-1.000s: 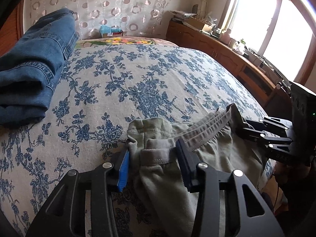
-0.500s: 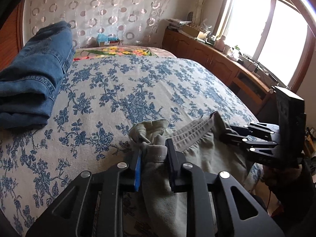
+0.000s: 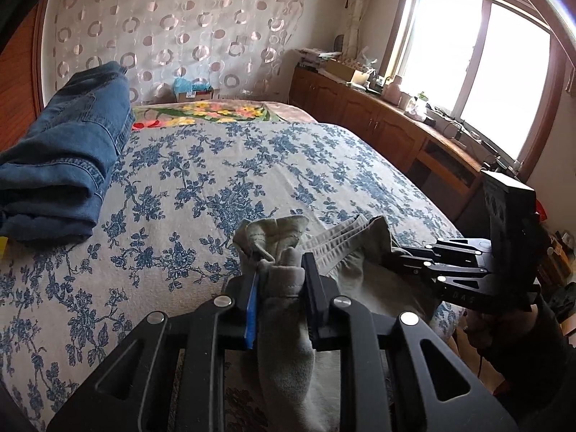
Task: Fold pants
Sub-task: 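Close both grippers on the folded pants edge, then lift the folded pants with both grippers and carry toward the blue jeans stack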
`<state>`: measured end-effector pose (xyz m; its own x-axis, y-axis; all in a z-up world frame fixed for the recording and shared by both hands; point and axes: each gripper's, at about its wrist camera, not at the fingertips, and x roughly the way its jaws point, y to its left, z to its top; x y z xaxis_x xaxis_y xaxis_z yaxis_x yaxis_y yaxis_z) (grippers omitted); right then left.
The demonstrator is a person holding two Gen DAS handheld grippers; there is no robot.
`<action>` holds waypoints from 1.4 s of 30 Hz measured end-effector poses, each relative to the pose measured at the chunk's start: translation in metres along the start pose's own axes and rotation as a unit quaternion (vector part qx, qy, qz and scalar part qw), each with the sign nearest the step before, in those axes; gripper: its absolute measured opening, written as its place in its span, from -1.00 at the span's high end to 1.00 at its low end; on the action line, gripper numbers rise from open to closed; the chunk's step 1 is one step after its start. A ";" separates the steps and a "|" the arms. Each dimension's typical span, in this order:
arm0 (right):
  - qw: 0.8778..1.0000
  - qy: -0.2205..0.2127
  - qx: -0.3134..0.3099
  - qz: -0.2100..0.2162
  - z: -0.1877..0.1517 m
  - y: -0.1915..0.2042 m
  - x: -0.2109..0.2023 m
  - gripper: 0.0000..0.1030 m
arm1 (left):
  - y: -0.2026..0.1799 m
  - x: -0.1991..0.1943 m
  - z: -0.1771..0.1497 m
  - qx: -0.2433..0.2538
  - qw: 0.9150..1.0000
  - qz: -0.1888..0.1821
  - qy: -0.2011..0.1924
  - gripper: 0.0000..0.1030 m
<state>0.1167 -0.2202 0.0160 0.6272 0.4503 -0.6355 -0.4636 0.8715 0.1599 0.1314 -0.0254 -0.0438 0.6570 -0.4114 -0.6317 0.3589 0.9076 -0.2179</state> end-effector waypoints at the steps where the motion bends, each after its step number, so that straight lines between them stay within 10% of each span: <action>1: 1.000 -0.003 0.000 0.001 0.000 0.001 -0.002 0.73 | -0.001 -0.002 0.000 0.001 1.000 0.000 -0.002 0.57; 42: 0.989 -0.126 -0.076 0.003 0.086 0.007 -0.073 0.74 | -0.016 -0.067 0.085 0.032 0.994 0.028 -0.103 0.61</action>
<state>0.1219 -0.2301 0.1283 0.7515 0.5056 -0.4238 -0.5443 0.8382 0.0348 0.1379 -0.0192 0.0654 0.7969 -0.3743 -0.4742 0.3544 0.9253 -0.1349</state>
